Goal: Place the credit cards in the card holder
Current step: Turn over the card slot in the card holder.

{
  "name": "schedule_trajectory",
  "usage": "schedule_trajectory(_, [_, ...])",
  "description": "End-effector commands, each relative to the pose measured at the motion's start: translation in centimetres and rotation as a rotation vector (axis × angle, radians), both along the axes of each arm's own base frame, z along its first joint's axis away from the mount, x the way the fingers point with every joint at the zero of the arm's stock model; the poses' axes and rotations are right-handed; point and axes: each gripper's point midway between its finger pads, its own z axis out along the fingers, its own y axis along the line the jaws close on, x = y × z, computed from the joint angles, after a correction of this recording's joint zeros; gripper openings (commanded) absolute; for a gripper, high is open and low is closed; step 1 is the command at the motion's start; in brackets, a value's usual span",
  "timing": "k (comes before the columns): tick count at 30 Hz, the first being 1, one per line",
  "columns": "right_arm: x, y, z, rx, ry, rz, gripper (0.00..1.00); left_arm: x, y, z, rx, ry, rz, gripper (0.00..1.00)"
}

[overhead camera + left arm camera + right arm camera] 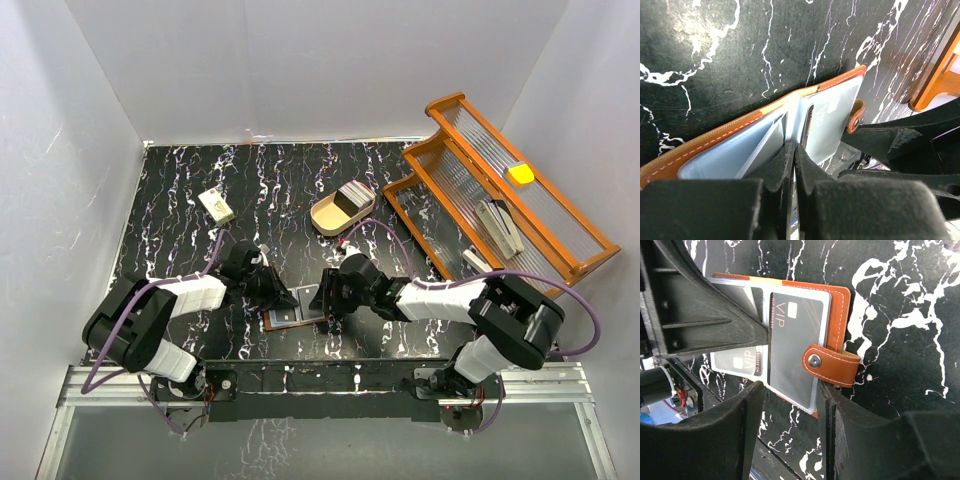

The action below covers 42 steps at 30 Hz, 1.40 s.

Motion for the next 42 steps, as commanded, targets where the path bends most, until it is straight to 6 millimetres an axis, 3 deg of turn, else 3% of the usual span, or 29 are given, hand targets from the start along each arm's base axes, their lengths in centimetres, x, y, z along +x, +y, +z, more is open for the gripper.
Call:
schedule_trajectory(1, [0.8, 1.6, 3.8, 0.136, -0.076, 0.015, 0.45, -0.9, 0.8, -1.3, 0.044, 0.035, 0.002, 0.00])
schedule_trajectory(9, [0.7, 1.7, 4.5, 0.156, -0.092, 0.021, 0.45, -0.9, 1.0, -1.3, 0.046, 0.032, 0.008, 0.00])
schedule_trajectory(31, [0.7, 4.5, 6.4, 0.209, -0.143, 0.173, 0.45, -0.9, 0.9, -0.4, 0.029, 0.017, 0.021, 0.00])
schedule_trajectory(42, [0.8, 4.8, 5.1, 0.143, -0.106, 0.205, 0.45, -0.6, 0.8, 0.4, 0.022, 0.003, 0.030, 0.00])
